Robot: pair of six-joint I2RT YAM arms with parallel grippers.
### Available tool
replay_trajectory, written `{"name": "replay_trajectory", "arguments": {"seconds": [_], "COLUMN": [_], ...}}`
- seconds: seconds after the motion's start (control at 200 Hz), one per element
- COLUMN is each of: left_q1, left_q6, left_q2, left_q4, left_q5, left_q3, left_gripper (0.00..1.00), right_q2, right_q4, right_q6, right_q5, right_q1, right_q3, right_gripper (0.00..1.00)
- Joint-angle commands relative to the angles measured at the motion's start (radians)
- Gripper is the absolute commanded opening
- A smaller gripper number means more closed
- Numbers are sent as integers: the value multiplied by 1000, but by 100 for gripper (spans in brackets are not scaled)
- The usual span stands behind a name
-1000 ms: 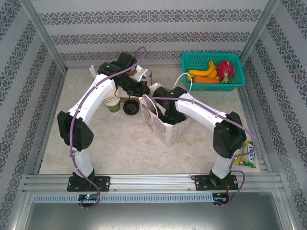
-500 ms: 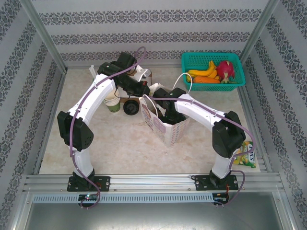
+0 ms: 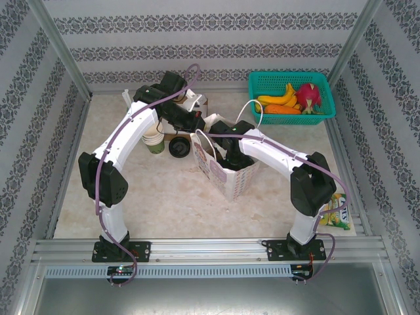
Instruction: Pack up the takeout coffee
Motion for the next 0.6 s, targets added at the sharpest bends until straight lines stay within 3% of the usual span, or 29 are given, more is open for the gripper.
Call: {"name": "replay_trajectory", "arguments": {"seconds": [0.0,0.595], "left_q1": [10,9], "left_q6": [-11,-15], "left_q2": [-32,-30], "left_q4": [35,39], "left_q5": [-2,-2], "left_q3": [3,3], "left_gripper": [0,0], "right_q2": [76,138], "right_q4": [90,118], "right_q6": [20,25], "right_q5": [3,29], "right_q1": [-11,-11], "right_q3": [-73,-137], "right_gripper": [46,45]}}
